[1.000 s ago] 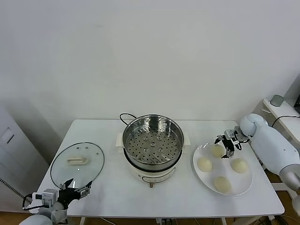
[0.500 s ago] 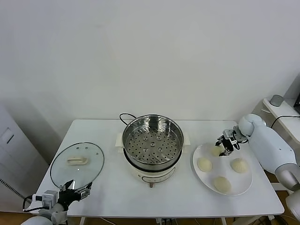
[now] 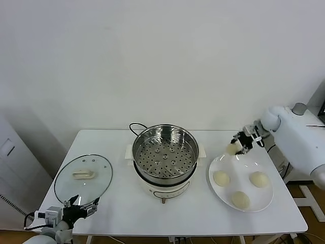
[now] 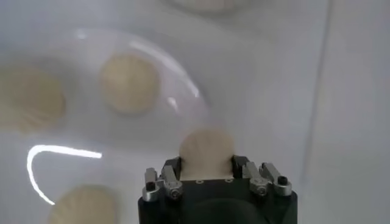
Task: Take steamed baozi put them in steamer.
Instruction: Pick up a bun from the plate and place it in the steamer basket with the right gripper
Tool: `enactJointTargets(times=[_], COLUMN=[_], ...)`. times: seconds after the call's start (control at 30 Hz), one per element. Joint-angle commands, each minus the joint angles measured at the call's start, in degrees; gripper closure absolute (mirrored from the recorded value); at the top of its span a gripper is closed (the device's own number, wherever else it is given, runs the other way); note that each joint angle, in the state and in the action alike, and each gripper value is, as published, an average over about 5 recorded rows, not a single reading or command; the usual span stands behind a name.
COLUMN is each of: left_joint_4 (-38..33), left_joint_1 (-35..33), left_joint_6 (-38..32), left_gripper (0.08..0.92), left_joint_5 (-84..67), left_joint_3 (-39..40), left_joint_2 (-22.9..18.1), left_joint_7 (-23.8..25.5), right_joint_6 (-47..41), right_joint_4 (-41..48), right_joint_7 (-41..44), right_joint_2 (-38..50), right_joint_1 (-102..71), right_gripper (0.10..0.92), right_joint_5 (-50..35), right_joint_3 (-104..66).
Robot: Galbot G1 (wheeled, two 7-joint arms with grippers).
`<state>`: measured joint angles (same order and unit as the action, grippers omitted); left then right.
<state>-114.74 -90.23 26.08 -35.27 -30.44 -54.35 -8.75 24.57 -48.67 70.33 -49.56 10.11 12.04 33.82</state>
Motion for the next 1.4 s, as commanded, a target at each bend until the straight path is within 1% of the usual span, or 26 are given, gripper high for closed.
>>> enactJointTargets(times=[0.03,0.27,0.47,0.6,0.73,1.03,1.23,1.4], left_joint_4=[-0.4,-0.8,-1.3,-1.3,-1.2,-1.1,-0.9,-0.9], left_joint_1=[-0.3,-0.4,-0.4,-0.1,0.1,0.2,0.5,0.5], left_joint_6=[0.2,0.1,0.4,0.6,0.6,0.5,0.6,0.6], left_gripper=[0.177,0.177,0.177,0.177,0.177,0.177,0.177,0.177], left_joint_5=[0.4,0.7,0.6,0.5,0.3,-0.8,-1.3,-1.4], left_joint_3=[0.0,-0.4,-0.1,0.0,0.1,0.4,0.5,0.7], left_joint_2=[-0.2,-0.4,-0.4,-0.2,0.3,0.8,0.8,0.7], left_joint_7=[-0.2,-0.2,-0.2,-0.2,-0.2,-0.2,-0.2,-0.1], right_joint_6=[9.1,17.9,24.5,25.4,25.4,25.4,25.4,25.4], right_joint_4=[-3.3,-2.6,-2.9,-4.2,-6.3,-9.7,-14.0,-15.6], right_joint_7=[2.8,3.0,3.0,1.9,0.9,-1.1,-1.9,-3.4], right_joint_2=[-2.3,-9.7,-16.1,-18.8,-20.0,-20.2,-19.7,-20.3], right_joint_1=[12.4,17.7,18.4,18.0,16.6,11.2,7.5,4.3], right_gripper=[0.500,0.499,0.499,0.499,0.499,0.499,0.499,0.499], right_joint_5=[-7.4,-7.7,-4.9,-2.9,1.5,12.7,16.8,22.1], right_joint_3=[7.8,11.5,11.3,11.5,11.6,9.1,8.8,7.7])
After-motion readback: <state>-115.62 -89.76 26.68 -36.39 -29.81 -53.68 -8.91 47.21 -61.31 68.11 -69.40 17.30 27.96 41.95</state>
